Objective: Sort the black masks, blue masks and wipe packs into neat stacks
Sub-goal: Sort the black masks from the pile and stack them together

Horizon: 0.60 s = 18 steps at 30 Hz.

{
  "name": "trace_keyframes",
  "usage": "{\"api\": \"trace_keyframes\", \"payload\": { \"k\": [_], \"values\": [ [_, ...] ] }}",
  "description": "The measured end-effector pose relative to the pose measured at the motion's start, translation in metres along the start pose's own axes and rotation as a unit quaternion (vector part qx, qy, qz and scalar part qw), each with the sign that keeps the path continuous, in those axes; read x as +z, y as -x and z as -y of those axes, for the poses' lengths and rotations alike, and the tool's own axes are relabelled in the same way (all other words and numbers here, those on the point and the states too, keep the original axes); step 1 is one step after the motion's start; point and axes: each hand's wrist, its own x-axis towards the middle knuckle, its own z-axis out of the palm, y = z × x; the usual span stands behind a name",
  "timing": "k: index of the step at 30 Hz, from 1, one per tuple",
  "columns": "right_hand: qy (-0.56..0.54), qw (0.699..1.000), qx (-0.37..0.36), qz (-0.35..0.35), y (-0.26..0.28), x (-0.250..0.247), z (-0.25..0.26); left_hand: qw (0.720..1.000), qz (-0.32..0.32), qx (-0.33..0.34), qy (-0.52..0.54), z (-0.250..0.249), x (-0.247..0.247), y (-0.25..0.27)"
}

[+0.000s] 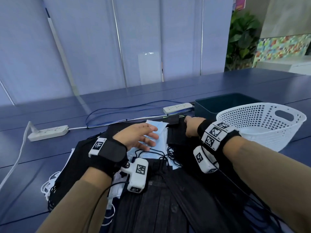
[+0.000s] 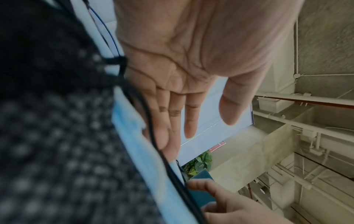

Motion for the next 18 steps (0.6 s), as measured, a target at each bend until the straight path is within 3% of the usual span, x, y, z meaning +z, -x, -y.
{"api": "trace_keyframes", "payload": {
  "k": [4, 7, 9, 11, 12, 13, 18],
  "values": [
    [-0.081, 0.995, 0.0, -0.05, 0.002, -0.005, -0.007, 1.0, -0.002, 0.006, -0.027, -0.002, 0.003, 0.0],
    [-0.235, 0.96, -0.044, -0.145, 0.011, -0.018, -0.009, 0.999, -0.014, 0.026, -0.044, -0.009, 0.006, 0.002],
    [-0.43, 0.885, -0.11, -0.142, 0.024, -0.028, -0.003, 0.997, -0.033, 0.045, -0.052, -0.012, 0.006, 0.002],
    [-0.594, 0.778, -0.189, -0.08, 0.04, -0.035, 0.007, 0.995, -0.054, 0.063, -0.048, -0.016, 0.008, 0.004],
    [-0.633, 0.741, -0.217, -0.055, 0.046, -0.038, 0.011, 0.995, -0.061, 0.075, -0.034, -0.018, 0.008, 0.005],
    [-0.648, 0.723, -0.234, -0.045, 0.049, -0.039, 0.015, 0.994, -0.065, 0.091, -0.012, -0.02, 0.009, 0.005],
    [-0.608, 0.755, -0.213, -0.126, 0.041, -0.028, 0.027, 0.971, -0.053, 0.182, 0.143, -0.038, 0.011, 0.014]
  ]
}}
